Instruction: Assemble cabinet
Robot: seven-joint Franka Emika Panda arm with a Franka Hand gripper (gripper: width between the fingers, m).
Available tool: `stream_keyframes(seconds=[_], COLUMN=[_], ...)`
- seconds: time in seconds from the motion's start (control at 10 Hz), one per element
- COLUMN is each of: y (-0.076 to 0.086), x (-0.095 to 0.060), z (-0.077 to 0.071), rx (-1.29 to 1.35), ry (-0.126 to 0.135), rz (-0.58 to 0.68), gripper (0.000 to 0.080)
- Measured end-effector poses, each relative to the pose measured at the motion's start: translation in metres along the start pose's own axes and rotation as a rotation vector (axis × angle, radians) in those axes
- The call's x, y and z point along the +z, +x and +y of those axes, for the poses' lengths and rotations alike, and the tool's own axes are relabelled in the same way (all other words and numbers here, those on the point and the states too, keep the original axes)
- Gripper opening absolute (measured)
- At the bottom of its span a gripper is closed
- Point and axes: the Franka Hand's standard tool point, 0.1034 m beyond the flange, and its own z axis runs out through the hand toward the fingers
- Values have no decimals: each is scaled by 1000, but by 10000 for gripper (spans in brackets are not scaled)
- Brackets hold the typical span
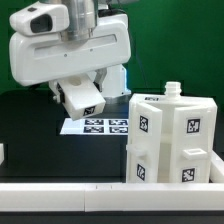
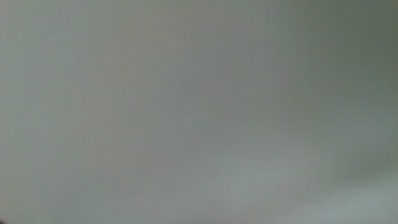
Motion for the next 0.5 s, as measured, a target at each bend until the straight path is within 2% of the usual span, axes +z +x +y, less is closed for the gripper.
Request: stream_keyframes(seconds=[0.2, 0.3, 0.4, 0.5], y=[4, 5, 5, 7], x=[6, 7, 2, 6], z=[10, 17, 13, 5], rx=[96, 61, 40, 24], ry=[45, 73, 100, 118], rz=[-154, -196, -251, -294], gripper=[560, 560, 560, 560])
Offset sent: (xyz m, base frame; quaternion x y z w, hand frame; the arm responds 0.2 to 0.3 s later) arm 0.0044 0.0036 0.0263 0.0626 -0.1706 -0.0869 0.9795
